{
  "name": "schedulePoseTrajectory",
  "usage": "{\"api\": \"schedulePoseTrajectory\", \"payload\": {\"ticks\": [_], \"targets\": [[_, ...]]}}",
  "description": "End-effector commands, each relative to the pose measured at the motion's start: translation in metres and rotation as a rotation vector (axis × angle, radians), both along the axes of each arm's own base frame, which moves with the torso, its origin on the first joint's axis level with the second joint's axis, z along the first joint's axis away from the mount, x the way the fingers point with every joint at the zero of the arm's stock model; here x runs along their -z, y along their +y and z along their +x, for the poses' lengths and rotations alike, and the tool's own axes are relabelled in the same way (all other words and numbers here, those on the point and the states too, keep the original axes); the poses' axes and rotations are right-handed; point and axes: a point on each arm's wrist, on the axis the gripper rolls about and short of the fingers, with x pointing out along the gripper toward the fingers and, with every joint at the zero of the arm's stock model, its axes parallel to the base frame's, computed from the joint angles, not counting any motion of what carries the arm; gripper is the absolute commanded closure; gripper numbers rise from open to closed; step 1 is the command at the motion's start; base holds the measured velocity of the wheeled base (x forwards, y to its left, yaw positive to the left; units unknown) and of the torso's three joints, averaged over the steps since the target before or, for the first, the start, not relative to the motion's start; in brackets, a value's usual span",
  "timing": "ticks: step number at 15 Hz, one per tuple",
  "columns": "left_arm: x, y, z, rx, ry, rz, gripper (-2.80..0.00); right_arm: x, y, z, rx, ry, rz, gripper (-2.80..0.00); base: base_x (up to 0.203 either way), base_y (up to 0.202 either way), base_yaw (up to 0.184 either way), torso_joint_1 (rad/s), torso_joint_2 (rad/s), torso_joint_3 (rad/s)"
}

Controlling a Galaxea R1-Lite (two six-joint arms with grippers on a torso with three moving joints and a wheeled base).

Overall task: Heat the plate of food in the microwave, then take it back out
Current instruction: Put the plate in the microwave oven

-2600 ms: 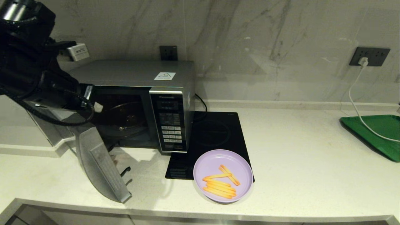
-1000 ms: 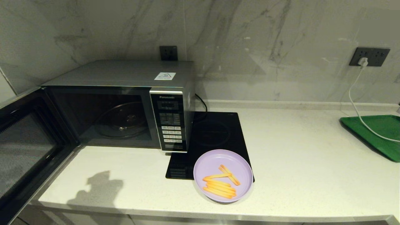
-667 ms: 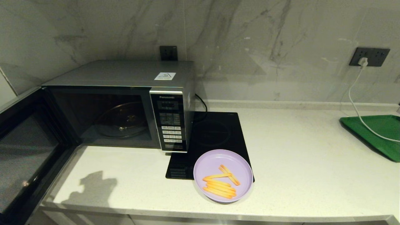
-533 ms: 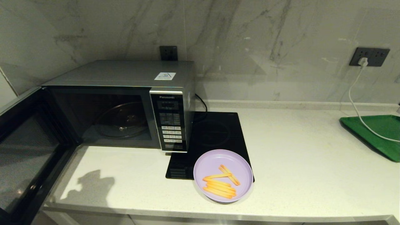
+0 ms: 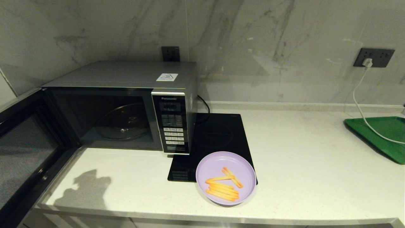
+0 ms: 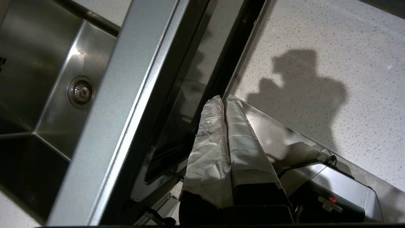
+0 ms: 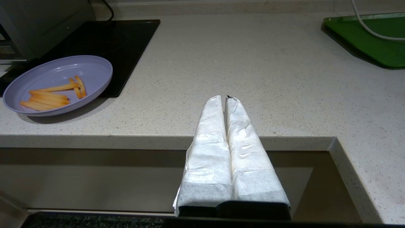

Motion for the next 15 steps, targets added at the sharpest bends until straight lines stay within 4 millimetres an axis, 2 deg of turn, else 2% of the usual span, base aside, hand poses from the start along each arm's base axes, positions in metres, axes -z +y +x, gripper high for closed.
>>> {"api": "schedulePoseTrajectory", "payload": {"ticks": [1, 4, 7, 9, 13, 15], "targets": [[0.000, -0.004, 0.001, 0.019, 0.003, -0.001, 0.00, 0.000, 0.000, 0.000, 0.001, 0.000, 0.000, 0.00, 0.000, 0.000, 0.000, 0.000, 0.00, 0.000], [-0.001, -0.028, 0.001, 0.137, -0.014, -0.015, 0.00, 0.000, 0.000, 0.000, 0.001, -0.002, 0.000, 0.00, 0.000, 0.000, 0.000, 0.000, 0.00, 0.000], [0.003, -0.069, 0.002, 0.373, -0.023, -0.106, 0.00, 0.000, 0.000, 0.000, 0.000, -0.001, 0.000, 0.00, 0.000, 0.000, 0.000, 0.000, 0.00, 0.000], [0.013, -0.100, 0.005, 0.494, 0.033, -0.187, 0.00, 0.000, 0.000, 0.000, 0.001, 0.000, 0.000, 0.00, 0.000, 0.000, 0.000, 0.000, 0.00, 0.000], [0.045, -0.155, 0.042, 0.642, 0.208, -0.461, 0.00, 0.000, 0.000, 0.000, -0.001, 0.000, 0.000, 0.00, 0.000, 0.000, 0.000, 0.000, 0.00, 0.000], [0.062, -0.175, 0.057, 0.700, 0.296, -0.516, 0.00, 0.000, 0.000, 0.000, 0.001, -0.001, 0.000, 0.00, 0.000, 0.000, 0.000, 0.000, 0.00, 0.000]]}}
